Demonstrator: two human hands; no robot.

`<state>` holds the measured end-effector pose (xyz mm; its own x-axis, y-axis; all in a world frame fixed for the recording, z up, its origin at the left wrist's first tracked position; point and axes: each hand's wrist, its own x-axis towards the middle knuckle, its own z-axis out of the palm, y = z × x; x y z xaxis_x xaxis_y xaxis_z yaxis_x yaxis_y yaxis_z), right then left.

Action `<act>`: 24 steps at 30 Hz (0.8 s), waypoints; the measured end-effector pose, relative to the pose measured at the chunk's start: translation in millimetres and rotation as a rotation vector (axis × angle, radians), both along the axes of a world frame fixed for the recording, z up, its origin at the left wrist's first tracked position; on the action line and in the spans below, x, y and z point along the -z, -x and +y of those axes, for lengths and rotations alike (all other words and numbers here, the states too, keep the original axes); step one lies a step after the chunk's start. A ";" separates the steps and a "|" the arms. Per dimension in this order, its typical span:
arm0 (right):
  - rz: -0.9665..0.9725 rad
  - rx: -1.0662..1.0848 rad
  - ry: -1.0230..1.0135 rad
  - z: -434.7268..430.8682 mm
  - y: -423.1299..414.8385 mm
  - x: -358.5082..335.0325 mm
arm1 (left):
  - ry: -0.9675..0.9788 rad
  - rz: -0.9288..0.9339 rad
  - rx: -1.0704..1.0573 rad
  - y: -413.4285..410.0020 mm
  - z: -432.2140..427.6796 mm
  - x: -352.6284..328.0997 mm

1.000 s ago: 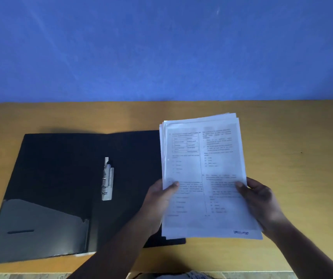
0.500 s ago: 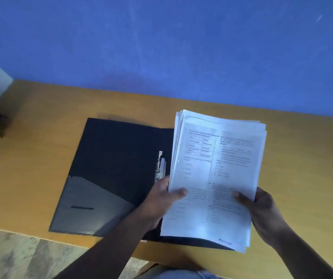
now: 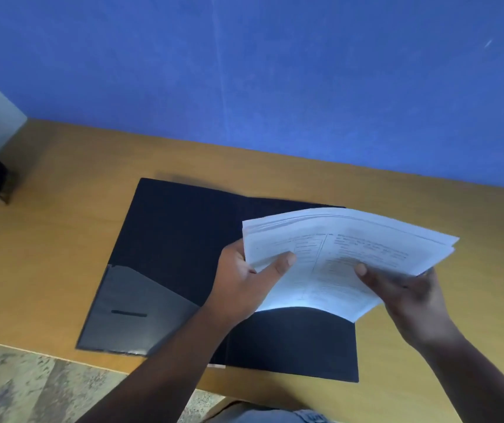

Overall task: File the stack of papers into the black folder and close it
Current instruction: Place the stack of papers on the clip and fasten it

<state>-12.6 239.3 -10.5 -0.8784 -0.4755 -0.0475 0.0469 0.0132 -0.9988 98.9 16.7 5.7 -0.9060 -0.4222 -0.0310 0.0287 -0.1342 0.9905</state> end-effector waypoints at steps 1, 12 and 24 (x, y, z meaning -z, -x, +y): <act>0.016 -0.006 0.013 0.9 0.0 -2.4 | 0.004 0.020 0.005 0.7 2.2 -4.7; 0.056 -0.129 0.053 20.1 7.1 -6.5 | -0.118 0.052 -0.008 13.7 15.0 -40.3; -0.099 -0.168 0.073 28.9 10.7 10.3 | 0.021 0.160 0.036 16.6 14.7 -32.4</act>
